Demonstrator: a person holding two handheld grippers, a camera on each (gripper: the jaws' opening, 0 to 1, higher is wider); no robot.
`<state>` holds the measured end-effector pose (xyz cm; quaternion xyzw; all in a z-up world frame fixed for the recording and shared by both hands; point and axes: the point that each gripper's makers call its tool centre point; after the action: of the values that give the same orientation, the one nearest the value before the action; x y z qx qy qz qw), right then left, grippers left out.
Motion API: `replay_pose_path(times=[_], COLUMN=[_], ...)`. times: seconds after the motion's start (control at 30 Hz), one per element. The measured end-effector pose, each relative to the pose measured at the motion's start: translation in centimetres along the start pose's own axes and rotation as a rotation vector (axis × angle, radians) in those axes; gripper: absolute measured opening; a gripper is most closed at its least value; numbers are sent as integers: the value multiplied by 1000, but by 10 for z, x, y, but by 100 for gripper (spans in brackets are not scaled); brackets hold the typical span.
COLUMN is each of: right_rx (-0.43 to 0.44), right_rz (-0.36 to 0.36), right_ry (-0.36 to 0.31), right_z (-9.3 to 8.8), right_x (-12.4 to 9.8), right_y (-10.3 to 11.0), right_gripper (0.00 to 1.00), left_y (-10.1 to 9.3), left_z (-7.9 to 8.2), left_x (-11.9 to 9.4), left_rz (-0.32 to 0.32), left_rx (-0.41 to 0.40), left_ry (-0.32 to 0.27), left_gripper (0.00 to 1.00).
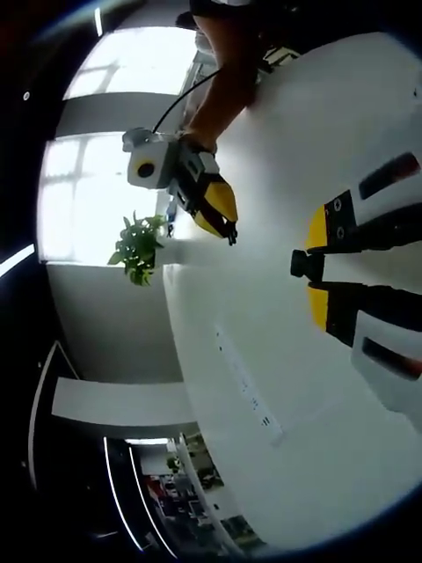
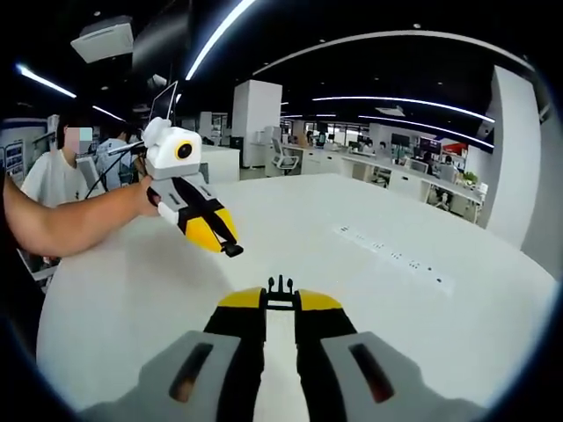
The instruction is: Snap the two parts of the plastic buckle together until the buckle closes and remains connected.
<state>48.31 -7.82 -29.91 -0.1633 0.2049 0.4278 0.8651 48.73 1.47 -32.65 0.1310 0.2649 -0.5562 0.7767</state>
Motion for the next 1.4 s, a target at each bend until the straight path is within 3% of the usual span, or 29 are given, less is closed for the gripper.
replay_pose_path(times=[1.4], right_rx=[7], right_rz=[22], right_ry=[-20], right_z=[-27], right_x=[-30], right_y=[43], right_gripper=[11], left_y=[-54], left_z=[-37], left_x=[-14], left_rz=[-28], left_rx=[15], left_ry=[35], left_gripper=[11])
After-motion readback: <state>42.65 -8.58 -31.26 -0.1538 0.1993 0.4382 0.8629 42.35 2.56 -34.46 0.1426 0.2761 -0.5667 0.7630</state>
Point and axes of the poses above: the point that each gripper's makers call its tool centre point, and the gripper's own axes: x roughly forward along the fingers, y roughly to its left, z roughly out of its top, and after that the axes turned 9 degrees about y, right-handed
